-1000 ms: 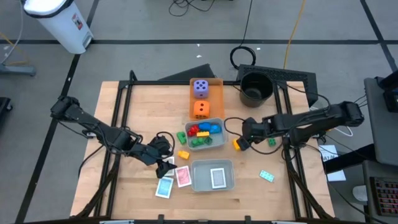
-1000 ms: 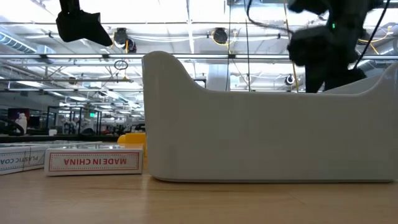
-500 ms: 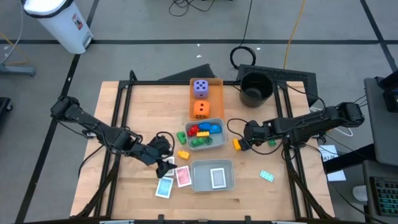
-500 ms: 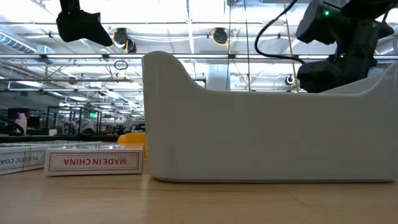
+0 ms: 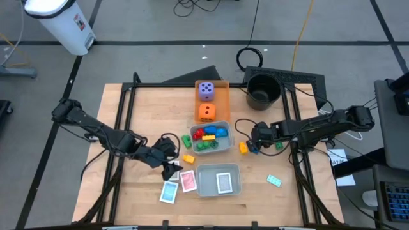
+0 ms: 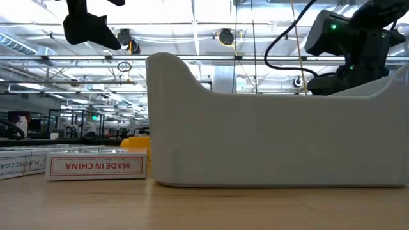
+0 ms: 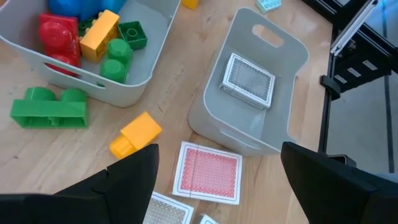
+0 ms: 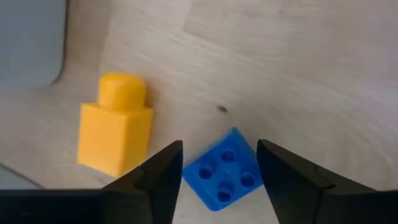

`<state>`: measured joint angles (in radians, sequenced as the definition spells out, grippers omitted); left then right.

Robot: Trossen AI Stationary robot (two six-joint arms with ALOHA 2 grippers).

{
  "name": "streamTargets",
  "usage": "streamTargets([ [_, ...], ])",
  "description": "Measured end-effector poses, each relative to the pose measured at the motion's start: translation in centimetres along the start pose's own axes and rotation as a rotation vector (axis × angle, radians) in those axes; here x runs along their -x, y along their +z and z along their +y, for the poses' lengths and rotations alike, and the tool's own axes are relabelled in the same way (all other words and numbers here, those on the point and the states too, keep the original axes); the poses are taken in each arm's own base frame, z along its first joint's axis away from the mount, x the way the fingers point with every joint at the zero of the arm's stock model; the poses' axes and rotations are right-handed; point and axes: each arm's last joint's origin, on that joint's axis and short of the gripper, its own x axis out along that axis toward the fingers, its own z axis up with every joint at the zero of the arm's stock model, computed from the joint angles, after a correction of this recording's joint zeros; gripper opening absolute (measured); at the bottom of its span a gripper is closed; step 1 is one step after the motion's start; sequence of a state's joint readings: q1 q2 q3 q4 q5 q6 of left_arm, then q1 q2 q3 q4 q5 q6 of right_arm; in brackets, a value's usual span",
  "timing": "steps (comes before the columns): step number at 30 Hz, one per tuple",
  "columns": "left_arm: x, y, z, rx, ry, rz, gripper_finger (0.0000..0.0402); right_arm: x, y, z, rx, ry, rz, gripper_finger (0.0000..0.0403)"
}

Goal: Pick & Place Toys
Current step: Put the blue game piece into the top gray bin

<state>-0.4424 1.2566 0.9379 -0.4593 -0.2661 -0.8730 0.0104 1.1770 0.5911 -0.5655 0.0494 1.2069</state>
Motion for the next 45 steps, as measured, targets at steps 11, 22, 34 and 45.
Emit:
streamTargets([
  [11,0.0,0.1,0.1,0.003,0.001,0.0,0.034,0.0,0.3,0.1,0.069,0.032,0.032,0.0161],
  [22,0.0,0.1,0.1,0.001,0.001,0.001,0.034,0.8,0.9,0.5,0.268,0.122,-0.04,0.016],
  [34,-0.1,0.4,0.3,0.008,0.01,-0.007,0.034,7.9,3.0,4.4,0.362,0.8,-0.521,0.016],
  [45,-0.2,0.6,0.4,0.003,0.01,-0.016,0.034,11.3,2.7,6.9,0.839,0.603,-0.498,0.0159],
])
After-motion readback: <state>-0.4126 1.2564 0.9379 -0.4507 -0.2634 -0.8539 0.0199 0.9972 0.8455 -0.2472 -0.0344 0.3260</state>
